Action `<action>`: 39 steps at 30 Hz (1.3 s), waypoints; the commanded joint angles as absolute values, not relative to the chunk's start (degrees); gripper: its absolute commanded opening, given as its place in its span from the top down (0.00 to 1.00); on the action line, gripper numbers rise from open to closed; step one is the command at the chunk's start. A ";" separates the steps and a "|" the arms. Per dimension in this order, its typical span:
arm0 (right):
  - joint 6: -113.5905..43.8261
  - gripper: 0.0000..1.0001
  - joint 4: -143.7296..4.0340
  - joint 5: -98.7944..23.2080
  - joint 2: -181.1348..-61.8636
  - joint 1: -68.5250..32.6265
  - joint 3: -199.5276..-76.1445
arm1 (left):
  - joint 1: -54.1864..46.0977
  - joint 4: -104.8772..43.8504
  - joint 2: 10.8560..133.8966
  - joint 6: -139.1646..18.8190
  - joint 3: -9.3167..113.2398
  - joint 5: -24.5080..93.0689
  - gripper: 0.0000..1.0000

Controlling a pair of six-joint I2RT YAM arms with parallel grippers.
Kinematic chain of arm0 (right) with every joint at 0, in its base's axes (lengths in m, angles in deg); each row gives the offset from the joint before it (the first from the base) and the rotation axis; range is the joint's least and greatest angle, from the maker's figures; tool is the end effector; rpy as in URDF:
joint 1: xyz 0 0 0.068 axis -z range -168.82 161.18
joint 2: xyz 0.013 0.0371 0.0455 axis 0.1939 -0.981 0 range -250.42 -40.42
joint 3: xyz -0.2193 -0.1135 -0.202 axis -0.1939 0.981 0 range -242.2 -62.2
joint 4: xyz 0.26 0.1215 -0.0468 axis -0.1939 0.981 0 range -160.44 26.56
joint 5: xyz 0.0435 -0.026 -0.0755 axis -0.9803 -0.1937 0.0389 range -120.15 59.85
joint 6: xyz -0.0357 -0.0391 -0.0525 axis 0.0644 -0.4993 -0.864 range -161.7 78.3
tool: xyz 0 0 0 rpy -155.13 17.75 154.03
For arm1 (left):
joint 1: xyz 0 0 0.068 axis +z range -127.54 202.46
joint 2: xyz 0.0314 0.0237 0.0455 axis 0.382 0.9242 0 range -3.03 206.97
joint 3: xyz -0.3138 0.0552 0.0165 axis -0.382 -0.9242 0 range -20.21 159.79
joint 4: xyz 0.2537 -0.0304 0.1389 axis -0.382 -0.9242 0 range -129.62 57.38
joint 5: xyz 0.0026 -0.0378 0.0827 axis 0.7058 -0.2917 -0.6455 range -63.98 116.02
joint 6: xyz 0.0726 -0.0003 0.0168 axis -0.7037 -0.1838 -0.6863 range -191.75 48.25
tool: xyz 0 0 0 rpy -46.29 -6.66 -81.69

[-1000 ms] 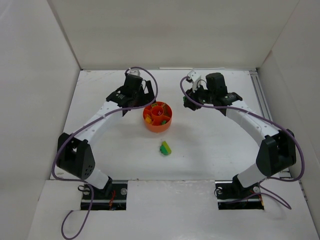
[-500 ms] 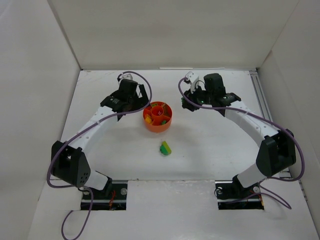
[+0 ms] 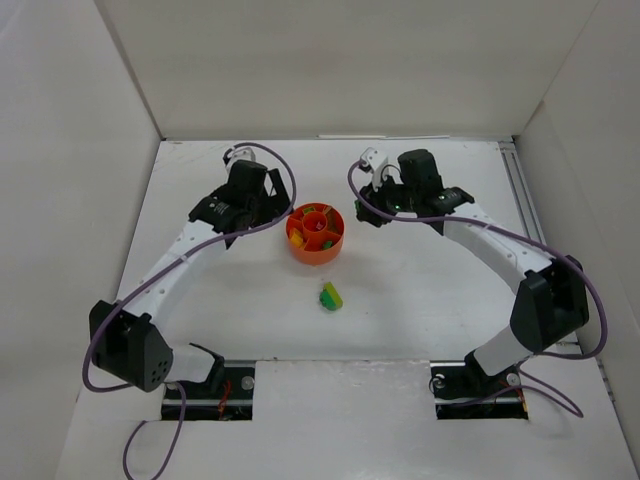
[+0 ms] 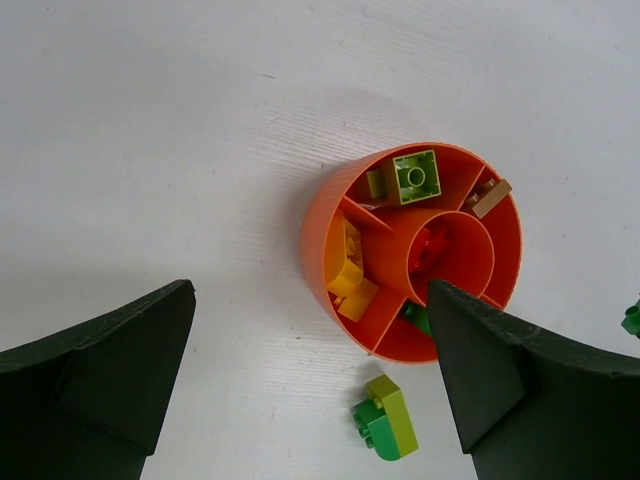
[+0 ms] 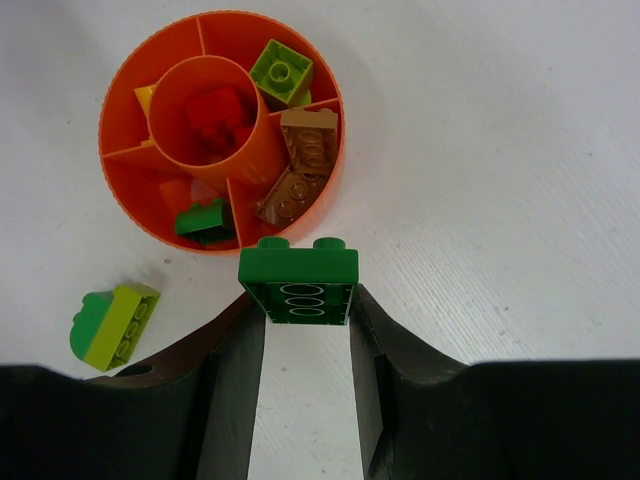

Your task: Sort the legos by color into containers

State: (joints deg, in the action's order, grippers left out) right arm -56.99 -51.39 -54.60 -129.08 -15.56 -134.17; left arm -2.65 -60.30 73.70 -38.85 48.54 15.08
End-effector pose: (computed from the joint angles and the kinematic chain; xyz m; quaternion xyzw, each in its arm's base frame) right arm 0.3462 0.2033 0.3265 -0.4021 0.7773 0.2320 0.4246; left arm 0.3132 -0.1337 0.3589 -0.1036 0.8806 -0.1462 0.4386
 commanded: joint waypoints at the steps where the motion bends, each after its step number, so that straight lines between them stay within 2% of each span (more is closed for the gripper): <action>1: -57.52 1.00 -51.99 -55.11 -129.54 -16.60 -137.52 | -2.07 -61.71 70.54 -38.53 47.29 13.71 0.00; 8: -57.52 1.00 -51.99 -54.59 -129.54 -17.65 -137.52 | -2.07 -61.71 69.39 -38.53 46.68 13.19 0.00; 23: -57.52 1.00 -50.93 -53.53 -129.54 -19.85 -137.00 | -2.07 -55.64 65.17 -42.84 41.67 21.71 0.00; 39: -58.66 1.00 -51.98 -51.25 -127.87 -26.88 -133.39 | -2.07 -54.06 64.65 -44.42 40.00 24.08 0.00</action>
